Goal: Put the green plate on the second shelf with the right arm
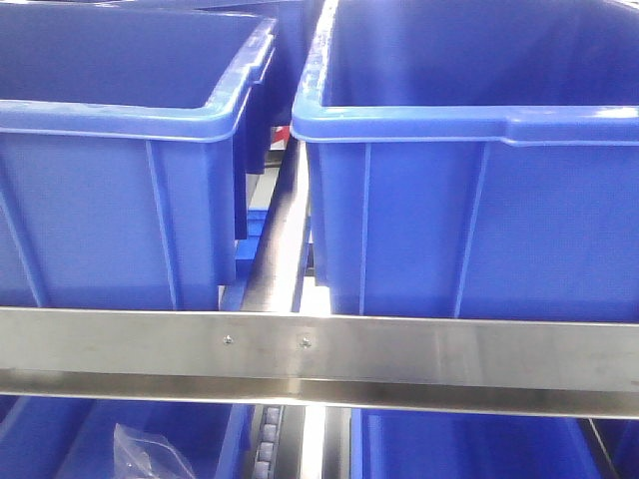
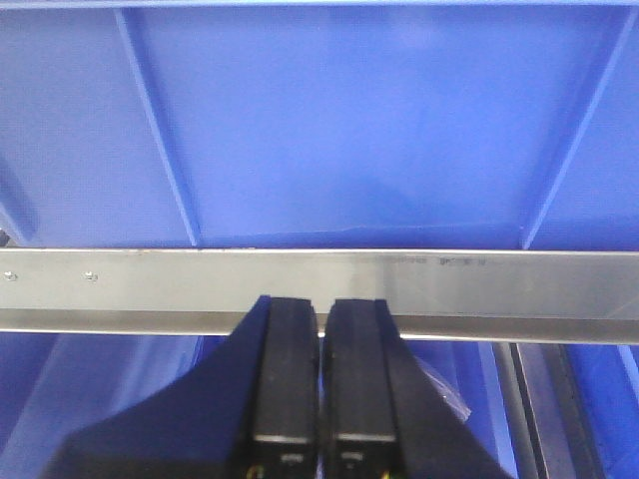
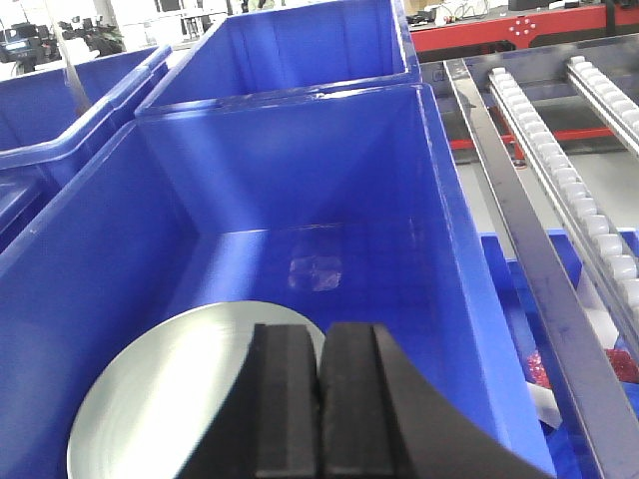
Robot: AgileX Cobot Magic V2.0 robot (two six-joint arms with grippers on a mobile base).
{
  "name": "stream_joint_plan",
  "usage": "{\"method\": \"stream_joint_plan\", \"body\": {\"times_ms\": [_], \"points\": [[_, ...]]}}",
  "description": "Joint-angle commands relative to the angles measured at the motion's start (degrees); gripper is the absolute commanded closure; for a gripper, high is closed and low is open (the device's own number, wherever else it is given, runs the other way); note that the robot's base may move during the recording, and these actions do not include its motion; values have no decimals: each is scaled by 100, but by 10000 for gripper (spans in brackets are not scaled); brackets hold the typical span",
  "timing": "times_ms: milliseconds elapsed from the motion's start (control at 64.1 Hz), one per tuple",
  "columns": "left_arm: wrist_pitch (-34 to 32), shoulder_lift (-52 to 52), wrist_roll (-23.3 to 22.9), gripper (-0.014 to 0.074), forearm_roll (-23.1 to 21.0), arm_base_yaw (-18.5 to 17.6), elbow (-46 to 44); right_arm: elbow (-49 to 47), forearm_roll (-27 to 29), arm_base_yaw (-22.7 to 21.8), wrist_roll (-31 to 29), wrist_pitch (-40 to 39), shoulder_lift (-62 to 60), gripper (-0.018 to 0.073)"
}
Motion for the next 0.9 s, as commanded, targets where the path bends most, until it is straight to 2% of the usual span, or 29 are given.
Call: {"method": "stream_joint_plan", "body": {"times_ms": [0, 203, 655, 718, 889], "points": [[-359, -112, -28, 472, 5, -29, 240, -169, -63, -3, -15, -469, -9, 511], [-359, -112, -28, 472, 5, -29, 240, 72, -99, -3, -15, -222, -298, 511], [-359, -112, -28, 472, 5, -29, 240, 2504, -125, -3, -15, -162, -2884, 511], [-359, -112, -28, 472, 5, -29, 240, 2469, -125, -3, -15, 338, -3152, 511], [-359, -112, -28, 472, 5, -29, 240, 2484, -145, -19, -15, 520, -3449, 511]]}}
